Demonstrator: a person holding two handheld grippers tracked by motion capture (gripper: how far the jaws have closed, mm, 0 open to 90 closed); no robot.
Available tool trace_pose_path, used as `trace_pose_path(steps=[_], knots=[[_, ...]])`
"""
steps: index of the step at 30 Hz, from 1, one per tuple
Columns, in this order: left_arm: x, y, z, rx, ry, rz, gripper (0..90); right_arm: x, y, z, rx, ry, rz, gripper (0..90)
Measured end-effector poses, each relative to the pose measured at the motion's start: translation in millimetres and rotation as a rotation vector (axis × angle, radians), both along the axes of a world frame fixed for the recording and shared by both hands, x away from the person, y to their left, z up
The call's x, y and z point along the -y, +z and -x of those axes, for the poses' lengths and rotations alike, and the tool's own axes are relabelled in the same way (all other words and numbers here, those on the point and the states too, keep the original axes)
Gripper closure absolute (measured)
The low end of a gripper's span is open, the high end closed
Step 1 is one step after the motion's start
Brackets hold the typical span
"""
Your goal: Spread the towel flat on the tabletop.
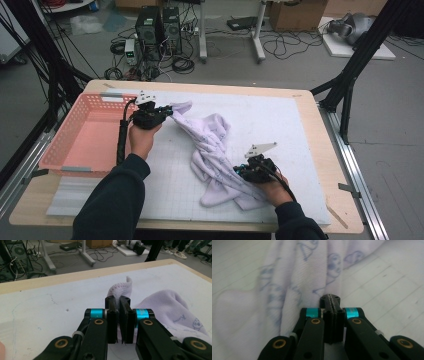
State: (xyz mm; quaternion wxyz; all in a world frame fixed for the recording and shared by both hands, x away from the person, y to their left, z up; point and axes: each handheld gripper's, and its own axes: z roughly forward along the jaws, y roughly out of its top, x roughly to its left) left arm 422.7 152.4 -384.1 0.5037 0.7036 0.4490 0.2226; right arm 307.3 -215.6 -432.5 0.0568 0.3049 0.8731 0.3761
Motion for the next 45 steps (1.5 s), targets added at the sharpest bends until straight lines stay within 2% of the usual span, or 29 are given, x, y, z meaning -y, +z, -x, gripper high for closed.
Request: trace_pose_path(steps=[2,6,8,9,11,13,15,18,21,23,27,29,31,33,38,39,40,41,43,45], knots=[[-0.1,-0.5,-0.6,-0.005,0.007,-0.002,85.4,2.6,2.0,12.0,-0.008,0.030,-0.021,90.0],[-0.6,-2.2,-1.5,-0.013,0.010,-0.007,85.4,5.3,4.7,34.2,-0.035,0.090,-0.021,90.0],[1.1,-2.7,-1.4,-0.015,0.003,-0.011,85.4,7.6,10.9,37.1,-0.012,0.096,-0.031,88.7],[2.1,-2.8,-1.2,-0.013,-0.002,-0.008,85.3,10.1,15.4,35.8,0.010,0.071,-0.057,78.3],[3.4,-2.7,-0.9,-0.008,-0.010,-0.013,85.3,17.8,24.7,26.4,0.065,-0.003,-0.109,62.9],[3.3,-2.7,-0.9,-0.009,-0.012,-0.010,85.1,25.0,32.2,13.6,0.123,-0.076,-0.128,60.0],[2.8,-2.7,-0.9,-0.009,-0.011,-0.009,84.9,29.0,35.3,-3.4,0.157,-0.141,-0.102,58.0],[2.9,-2.4,-0.7,-0.007,-0.006,-0.006,84.8,28.3,29.9,-32.8,0.150,-0.212,-0.053,50.0],[3.4,-2.4,-0.8,-0.006,-0.002,-0.008,84.8,19.2,17.4,-60.1,0.117,-0.254,-0.017,44.4],[3.8,-2.6,-0.9,-0.003,0.002,-0.008,84.8,10.4,8.6,-75.7,0.107,-0.267,0.003,44.5],[3.3,-2.3,-0.9,-0.003,0.006,-0.008,84.8,-9.1,-2.7,-100.9,0.075,-0.294,-0.021,47.9],[3.4,-2.5,-0.8,-0.005,0.003,-0.010,84.8,-20.7,-6.4,-108.8,0.066,-0.275,-0.029,50.1],[3.5,-2.6,-0.7,-0.006,0.001,-0.012,84.8,-32.7,-10.3,-113.2,0.046,-0.249,-0.037,53.1],[4.1,-2.7,-0.5,-0.007,0.001,-0.010,84.6,-44.0,-13.4,-113.7,0.039,-0.241,-0.056,51.6],[7.3,-3.9,-0.8,-0.006,-0.007,-0.014,84.3,-61.0,-15.8,-114.2,0.066,-0.256,-0.047,52.8],[7.9,-3.9,-0.6,-0.007,-0.010,-0.014,84.3,-62.0,-15.5,-114.0,0.065,-0.254,-0.043,59.8],[8.4,-4.0,-0.5,-0.006,-0.010,-0.017,84.3,-61.4,-15.2,-114.5,0.048,-0.234,-0.059,74.5],[8.6,-4.0,-0.4,-0.007,-0.010,-0.019,84.3,-60.4,-15.0,-114.5,0.022,-0.211,-0.074,82.4],[8.5,-3.9,-0.3,-0.006,-0.009,-0.019,84.3,-56.7,-12.2,-114.8,0.017,-0.197,-0.060,85.2],[8.3,-4.1,-0.4,-0.008,-0.010,-0.022,84.3,-45.9,-5.8,-115.6,0.023,-0.214,-0.054,85.5]])
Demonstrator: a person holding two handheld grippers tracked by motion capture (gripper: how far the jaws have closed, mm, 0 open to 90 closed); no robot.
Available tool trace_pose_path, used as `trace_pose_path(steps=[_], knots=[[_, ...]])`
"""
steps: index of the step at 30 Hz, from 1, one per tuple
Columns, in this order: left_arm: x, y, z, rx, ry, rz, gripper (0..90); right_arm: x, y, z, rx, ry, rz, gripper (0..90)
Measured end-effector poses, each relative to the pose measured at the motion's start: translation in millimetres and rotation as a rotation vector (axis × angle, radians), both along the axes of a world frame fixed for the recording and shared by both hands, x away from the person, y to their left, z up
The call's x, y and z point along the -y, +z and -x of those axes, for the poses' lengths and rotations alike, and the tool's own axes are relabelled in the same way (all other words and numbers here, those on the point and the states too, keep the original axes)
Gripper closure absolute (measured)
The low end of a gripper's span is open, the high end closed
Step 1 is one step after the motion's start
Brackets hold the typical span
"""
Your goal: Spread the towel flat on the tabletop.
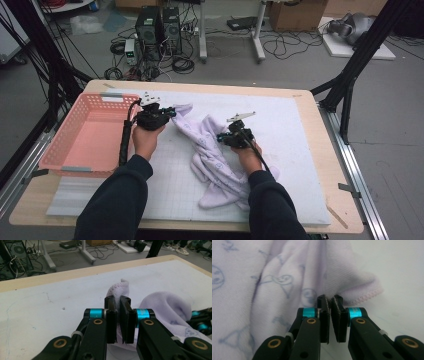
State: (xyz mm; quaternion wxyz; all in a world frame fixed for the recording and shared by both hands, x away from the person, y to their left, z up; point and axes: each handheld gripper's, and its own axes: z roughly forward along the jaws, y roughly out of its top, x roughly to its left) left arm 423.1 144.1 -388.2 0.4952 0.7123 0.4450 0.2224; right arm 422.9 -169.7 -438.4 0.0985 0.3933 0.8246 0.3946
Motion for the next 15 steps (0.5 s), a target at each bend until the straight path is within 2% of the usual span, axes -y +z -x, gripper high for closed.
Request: trace_pose_path(steps=[1,2,3,5,7,9,10,12,13,15], knots=[[0.3,-0.2,0.1,-0.004,-0.003,-0.003,84.4,7.7,4.1,-0.4,-0.001,-0.020,0.001,85.5],[1.1,-0.6,0.2,-0.006,-0.008,-0.004,84.4,16.0,8.7,-0.6,0.013,-0.044,0.023,85.5],[2.6,-1.0,0.3,-0.005,-0.012,-0.019,84.7,24.1,13.0,-0.8,0.039,-0.060,0.059,85.4],[7.5,-2.5,0.5,-0.007,-0.025,-0.032,85.0,41.0,19.0,-2.3,0.057,-0.098,0.134,85.5],[14.7,-4.8,0.5,-0.011,-0.038,-0.035,85.0,57.5,21.5,-4.6,0.048,-0.155,0.194,85.5],[24.6,-8.7,0.0,-0.017,-0.048,-0.031,84.1,72.8,23.8,-6.1,0.047,-0.206,0.202,85.4],[29.5,-10.8,-0.6,-0.024,-0.035,-0.035,78.5,78.4,25.5,-6.3,0.054,-0.229,0.210,85.4],[37.0,-15.5,-2.5,-0.065,-0.019,-0.002,54.8,84.8,28.0,-5.9,0.088,-0.273,0.256,85.3],[39.6,-17.2,-3.0,-0.084,-0.022,0.005,47.3,87.8,28.7,-5.7,0.094,-0.294,0.262,85.1],[44.3,-19.0,-1.4,-0.105,-0.045,0.005,41.1,91.6,29.6,-4.9,0.103,-0.317,0.260,84.3]])
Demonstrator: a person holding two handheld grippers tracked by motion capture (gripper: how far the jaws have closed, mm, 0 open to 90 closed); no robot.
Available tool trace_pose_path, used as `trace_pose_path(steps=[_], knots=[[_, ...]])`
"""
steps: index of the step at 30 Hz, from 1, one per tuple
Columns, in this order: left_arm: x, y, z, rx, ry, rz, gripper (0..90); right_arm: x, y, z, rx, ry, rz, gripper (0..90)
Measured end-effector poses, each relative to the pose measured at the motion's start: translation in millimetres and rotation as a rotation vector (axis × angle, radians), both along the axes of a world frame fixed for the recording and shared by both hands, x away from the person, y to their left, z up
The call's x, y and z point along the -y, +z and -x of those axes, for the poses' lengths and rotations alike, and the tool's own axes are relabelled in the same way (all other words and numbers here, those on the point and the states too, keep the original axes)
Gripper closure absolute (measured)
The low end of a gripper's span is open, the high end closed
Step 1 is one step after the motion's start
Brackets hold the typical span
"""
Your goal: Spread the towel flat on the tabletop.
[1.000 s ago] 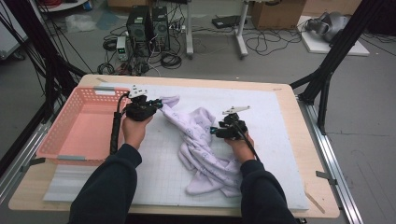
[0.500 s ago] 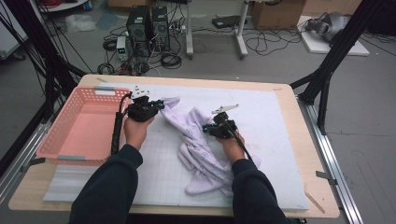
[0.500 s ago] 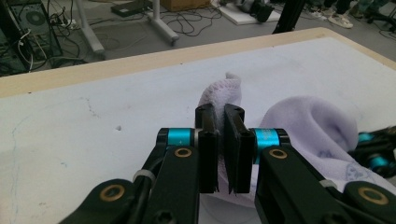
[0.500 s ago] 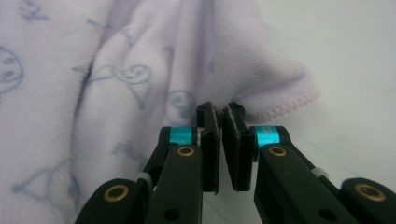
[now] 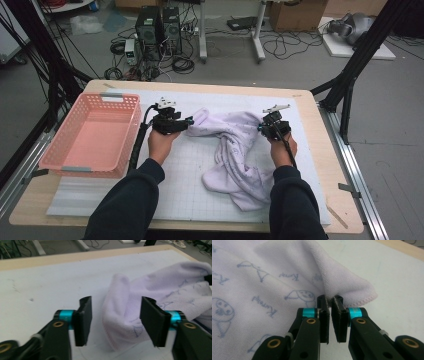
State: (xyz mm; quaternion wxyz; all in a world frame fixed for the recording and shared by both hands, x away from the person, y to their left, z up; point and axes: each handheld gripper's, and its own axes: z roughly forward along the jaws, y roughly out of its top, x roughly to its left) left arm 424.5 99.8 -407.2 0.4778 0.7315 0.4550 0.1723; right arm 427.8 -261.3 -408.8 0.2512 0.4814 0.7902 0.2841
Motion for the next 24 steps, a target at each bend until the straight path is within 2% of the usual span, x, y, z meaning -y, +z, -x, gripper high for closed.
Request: trace_pose_path(steps=[2,3,5,7,9,11,15,17,19,22,24], knots=[[4.8,1.0,4.0,-0.006,-0.028,0.000,40.8,1.5,0.8,1.7,0.017,0.003,-0.013,84.0],[6.8,2.3,7.1,0.003,-0.039,0.004,41.1,1.8,1.3,3.1,0.022,0.005,-0.025,83.6],[10.0,4.7,16.3,0.038,-0.043,0.051,45.0,3.1,2.2,5.4,0.034,0.007,-0.021,80.4],[15.5,5.8,23.6,0.037,-0.104,0.083,49.2,7.6,4.2,8.8,0.063,-0.029,-0.019,69.1],[25.2,4.6,28.9,0.006,-0.195,0.114,54.6,15.7,6.7,13.4,0.084,-0.056,-0.051,62.4],[37.4,2.2,33.3,-0.023,-0.262,0.131,55.4,23.6,7.8,18.8,0.088,-0.065,-0.059,60.9],[64.7,-6.6,39.2,-0.081,-0.362,0.133,54.2,36.7,4.5,32.7,0.090,-0.064,-0.077,59.3],[79.7,-10.9,41.7,-0.111,-0.407,0.150,50.5,42.7,1.4,38.4,0.063,-0.077,-0.096,56.7],[94.7,-13.8,44.3,-0.122,-0.435,0.142,46.7,48.6,-2.2,45.3,0.075,-0.081,-0.116,56.9],[112.5,-17.1,46.1,-0.116,-0.449,0.058,47.4,56.7,-7.4,53.6,0.066,-0.092,-0.144,56.9],[116.5,-17.4,47.9,-0.092,-0.463,0.022,66.3,61.4,-9.7,58.2,0.066,-0.100,-0.152,57.0]])
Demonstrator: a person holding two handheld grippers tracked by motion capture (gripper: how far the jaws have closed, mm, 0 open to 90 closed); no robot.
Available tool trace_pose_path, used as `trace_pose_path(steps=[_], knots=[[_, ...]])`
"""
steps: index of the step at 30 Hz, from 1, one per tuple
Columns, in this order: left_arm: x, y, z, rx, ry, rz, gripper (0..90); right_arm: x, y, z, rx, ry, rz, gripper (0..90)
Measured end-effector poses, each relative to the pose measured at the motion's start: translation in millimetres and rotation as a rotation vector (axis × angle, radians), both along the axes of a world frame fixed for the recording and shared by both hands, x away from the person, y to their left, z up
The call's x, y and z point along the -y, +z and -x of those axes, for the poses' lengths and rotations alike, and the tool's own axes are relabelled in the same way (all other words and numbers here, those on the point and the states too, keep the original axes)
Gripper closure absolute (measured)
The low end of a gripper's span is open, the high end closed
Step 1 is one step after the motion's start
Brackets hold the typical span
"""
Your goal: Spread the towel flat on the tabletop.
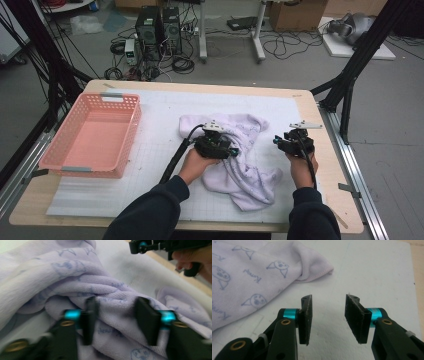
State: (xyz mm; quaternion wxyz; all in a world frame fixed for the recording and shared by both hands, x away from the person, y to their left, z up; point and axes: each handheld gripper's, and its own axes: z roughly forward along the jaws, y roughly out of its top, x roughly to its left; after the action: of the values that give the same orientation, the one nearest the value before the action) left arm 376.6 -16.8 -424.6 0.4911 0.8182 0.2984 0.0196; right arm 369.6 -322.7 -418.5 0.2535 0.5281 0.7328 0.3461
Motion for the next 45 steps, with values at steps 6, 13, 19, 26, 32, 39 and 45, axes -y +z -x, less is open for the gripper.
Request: trace_pose_path(steps=[6,13,19,26,32,39,45], knots=[[-28.1,14.4,2.8,0.062,0.039,0.039,82.8,6.6,-4.7,7.3,-0.007,-0.002,-0.029,57.2],[-94.0,18.0,14.6,0.085,0.133,0.108,82.7,-7.3,-11.2,3.9,-0.018,0.038,-0.045,59.0],[-139.8,14.5,25.7,0.119,0.232,0.080,82.7,-29.0,-17.3,-1.8,-0.035,0.099,-0.049,61.6],[-184.1,1.7,32.3,0.095,0.337,0.042,82.7,-53.9,-25.4,-8.2,-0.057,0.175,-0.107,59.0],[-185.7,-3.4,37.3,0.108,0.370,-0.025,82.8,-94.4,-31.8,-19.3,-0.055,0.208,-0.085,50.9],[-188.3,-2.6,40.5,0.125,0.372,-0.042,82.8,-114.6,-24.4,-40.1,-0.024,0.210,0.036,87.0],[-192.0,-9.6,45.1,0.123,0.367,-0.042,82.9,-87.8,-1.1,-59.9,0.093,0.017,0.096,87.2]])
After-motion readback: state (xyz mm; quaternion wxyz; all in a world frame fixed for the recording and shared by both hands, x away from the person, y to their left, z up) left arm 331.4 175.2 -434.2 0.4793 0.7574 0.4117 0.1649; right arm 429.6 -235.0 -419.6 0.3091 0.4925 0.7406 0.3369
